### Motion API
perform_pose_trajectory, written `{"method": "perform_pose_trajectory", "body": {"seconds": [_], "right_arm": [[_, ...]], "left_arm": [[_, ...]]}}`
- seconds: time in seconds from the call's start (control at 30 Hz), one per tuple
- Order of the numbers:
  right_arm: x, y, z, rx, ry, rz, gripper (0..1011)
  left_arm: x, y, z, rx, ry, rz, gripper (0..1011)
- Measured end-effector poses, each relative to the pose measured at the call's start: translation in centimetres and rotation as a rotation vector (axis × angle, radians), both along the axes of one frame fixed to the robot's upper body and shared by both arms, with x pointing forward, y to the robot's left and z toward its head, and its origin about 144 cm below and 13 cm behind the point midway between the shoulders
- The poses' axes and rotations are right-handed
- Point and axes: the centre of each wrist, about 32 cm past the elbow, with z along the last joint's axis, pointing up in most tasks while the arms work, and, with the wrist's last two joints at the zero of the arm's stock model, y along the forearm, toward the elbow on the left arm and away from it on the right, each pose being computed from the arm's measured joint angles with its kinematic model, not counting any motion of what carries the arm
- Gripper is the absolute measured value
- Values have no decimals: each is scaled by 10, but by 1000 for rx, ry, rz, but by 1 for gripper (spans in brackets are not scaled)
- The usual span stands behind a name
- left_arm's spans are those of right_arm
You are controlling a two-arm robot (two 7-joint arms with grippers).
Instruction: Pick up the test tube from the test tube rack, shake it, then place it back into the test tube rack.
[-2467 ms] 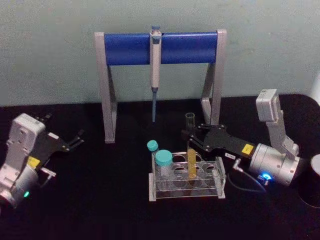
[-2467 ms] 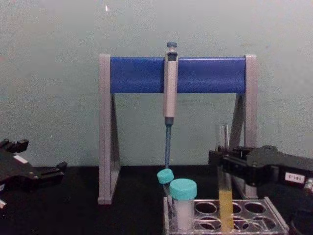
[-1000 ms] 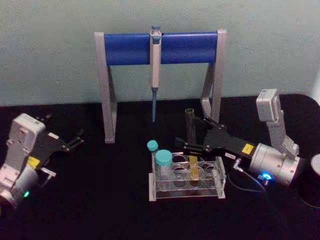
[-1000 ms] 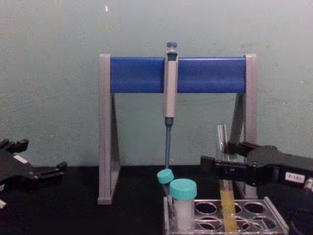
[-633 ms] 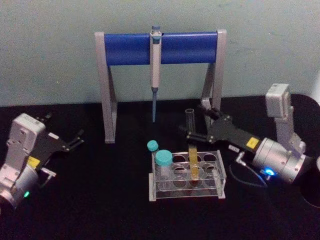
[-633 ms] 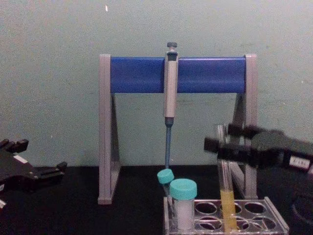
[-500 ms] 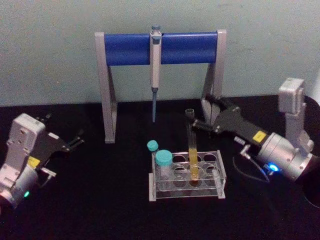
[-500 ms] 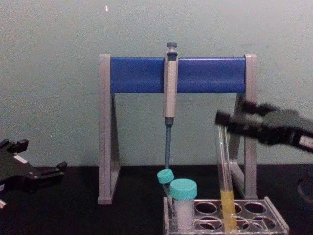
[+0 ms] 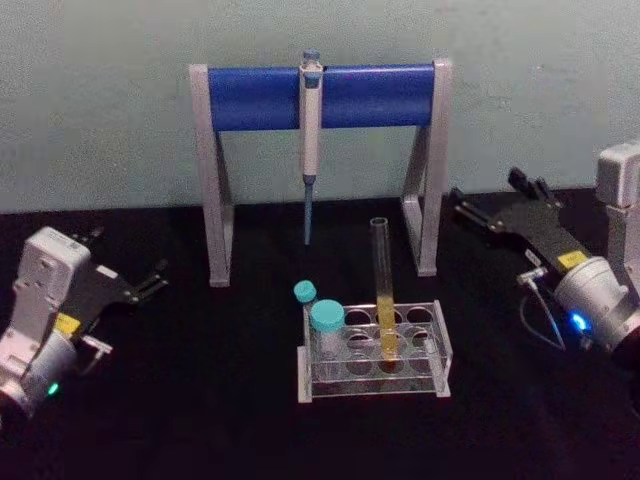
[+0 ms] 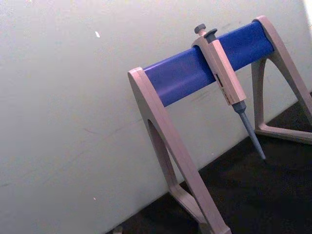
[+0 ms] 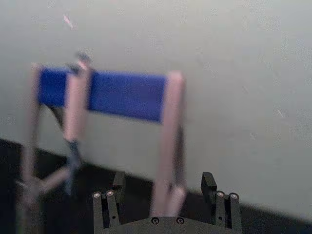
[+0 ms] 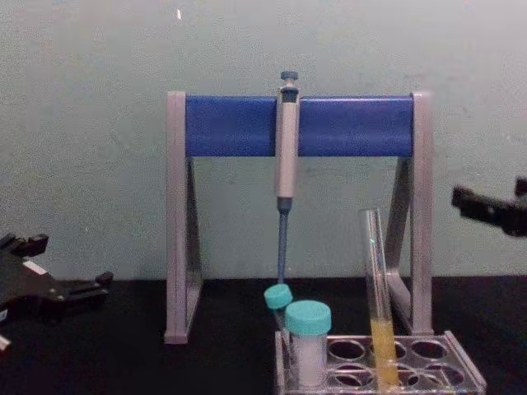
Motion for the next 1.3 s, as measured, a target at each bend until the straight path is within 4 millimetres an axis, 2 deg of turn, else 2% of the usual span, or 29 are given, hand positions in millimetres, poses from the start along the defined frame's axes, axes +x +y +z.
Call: {"method": "perform_pose_trajectory", "body": {"seconds": [0.1,0.4,0.57,1.3], "right_arm": [[0,1,-4,-41,93,-70,1000],[0,4,-17,-80,242,-117,1000],[0,5,-22,-65,261,-118,1000],[0,5,-21,-70,256,-116,1000]], "left_arm": [[0,0,0,0,0,0,1001],[0,0,0,0,0,0,1001],[0,0,0,0,0,0,1001],[0,0,0,0,0,0,1001]]}}
